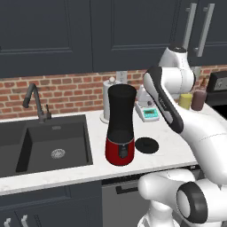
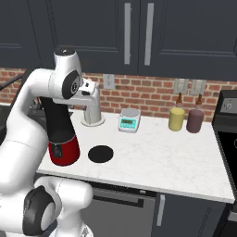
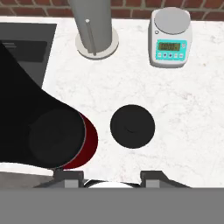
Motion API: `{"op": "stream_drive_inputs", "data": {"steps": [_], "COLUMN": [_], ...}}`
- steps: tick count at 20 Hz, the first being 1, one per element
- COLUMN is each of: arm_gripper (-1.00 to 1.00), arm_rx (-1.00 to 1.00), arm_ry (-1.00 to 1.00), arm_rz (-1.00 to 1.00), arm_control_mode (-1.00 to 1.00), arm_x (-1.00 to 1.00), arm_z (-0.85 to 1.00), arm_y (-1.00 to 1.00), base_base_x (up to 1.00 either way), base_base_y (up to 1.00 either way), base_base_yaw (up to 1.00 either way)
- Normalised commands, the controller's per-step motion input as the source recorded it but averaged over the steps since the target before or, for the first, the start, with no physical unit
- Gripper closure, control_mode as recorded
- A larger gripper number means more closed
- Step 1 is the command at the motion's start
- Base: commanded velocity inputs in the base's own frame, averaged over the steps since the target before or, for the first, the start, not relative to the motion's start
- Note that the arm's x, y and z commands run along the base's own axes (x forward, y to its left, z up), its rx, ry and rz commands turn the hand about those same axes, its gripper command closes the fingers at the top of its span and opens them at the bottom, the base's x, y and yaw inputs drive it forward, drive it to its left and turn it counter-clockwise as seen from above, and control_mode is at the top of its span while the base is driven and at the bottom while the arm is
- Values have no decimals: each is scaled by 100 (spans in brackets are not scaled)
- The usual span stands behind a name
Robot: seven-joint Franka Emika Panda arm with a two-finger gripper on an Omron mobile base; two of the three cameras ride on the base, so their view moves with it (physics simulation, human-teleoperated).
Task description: Close the lid blender by securely placing the lid on top.
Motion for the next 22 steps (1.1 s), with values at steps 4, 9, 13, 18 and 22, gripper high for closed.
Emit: {"op": "stream_drive_inputs", "data": {"steps": [4,9,13,18,22], "arm_gripper": [-100,-100,-100,-100,-100], "arm_rx": [1,10,16,13,0], "arm_ry": [-7,-16,-6,-16,-3], "arm_rz": [0,0,4,16,14], "arm_control_mode": [-100,-100,-100,-100,-100], "arm_x": [-16,-51,-27,-9,12], "arm_z": [-1,-44,-70,-17,0], "arm_y": [-1,-39,-89,-87,-6], "base_base_x": [0,0,0,0,0], "base_base_y": [0,0,0,0,0], "base_base_yaw": [0,0,0,0,0]}}
